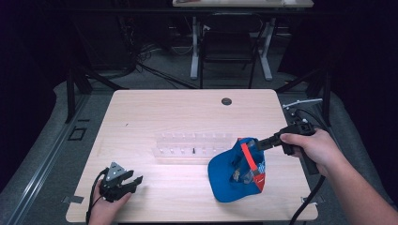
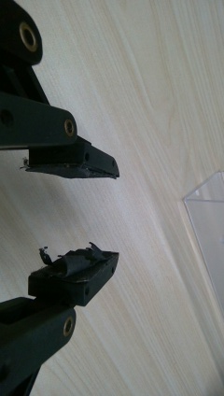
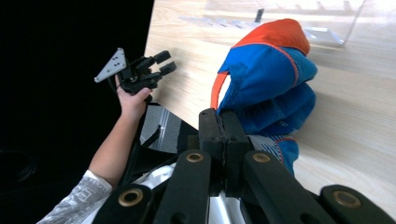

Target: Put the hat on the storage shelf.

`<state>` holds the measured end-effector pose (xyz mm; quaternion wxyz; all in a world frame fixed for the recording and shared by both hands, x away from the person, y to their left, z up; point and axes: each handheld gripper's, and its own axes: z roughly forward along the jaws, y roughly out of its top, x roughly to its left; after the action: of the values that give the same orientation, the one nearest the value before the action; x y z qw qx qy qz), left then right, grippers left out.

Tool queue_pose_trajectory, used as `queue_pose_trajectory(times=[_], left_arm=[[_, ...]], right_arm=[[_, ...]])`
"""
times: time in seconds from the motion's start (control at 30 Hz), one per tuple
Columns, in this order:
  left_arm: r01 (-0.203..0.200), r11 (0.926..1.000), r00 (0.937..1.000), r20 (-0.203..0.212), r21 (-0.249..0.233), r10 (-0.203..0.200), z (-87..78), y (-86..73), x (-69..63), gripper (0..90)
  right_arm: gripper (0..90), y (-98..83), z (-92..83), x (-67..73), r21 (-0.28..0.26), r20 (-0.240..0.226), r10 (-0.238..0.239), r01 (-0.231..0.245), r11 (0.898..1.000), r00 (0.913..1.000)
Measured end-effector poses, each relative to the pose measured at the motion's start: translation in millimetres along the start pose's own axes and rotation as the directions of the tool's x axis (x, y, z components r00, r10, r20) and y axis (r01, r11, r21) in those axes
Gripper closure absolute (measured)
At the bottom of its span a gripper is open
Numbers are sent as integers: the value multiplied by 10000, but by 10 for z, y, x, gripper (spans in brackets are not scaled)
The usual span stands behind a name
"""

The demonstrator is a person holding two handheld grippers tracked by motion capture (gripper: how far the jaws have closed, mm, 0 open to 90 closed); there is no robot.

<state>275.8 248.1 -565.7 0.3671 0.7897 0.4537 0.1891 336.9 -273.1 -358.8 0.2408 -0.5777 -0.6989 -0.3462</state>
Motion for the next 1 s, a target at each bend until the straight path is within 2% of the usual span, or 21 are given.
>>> queue_pose_trajectory(times=[0.23,0.4,0.73,1.0], left_arm=[[-34,10000,10000,-29,-51,34,13,-2,-7,525],[-32,10000,10000,-21,-39,32,13,-2,-11,525],[-73,10000,10000,19,-8,73,14,-2,-18,525],[-129,9999,9999,113,95,128,11,3,-23,523]], right_arm=[[900,29,-26,65,-263,-588,-207,192,9995,9981],[900,56,-48,115,-406,-823,-357,324,9986,9960],[900,103,-121,261,-750,-1040,-677,600,9954,9923],[900,161,-250,411,-1377,-1284,-987,809,9872,9868]])
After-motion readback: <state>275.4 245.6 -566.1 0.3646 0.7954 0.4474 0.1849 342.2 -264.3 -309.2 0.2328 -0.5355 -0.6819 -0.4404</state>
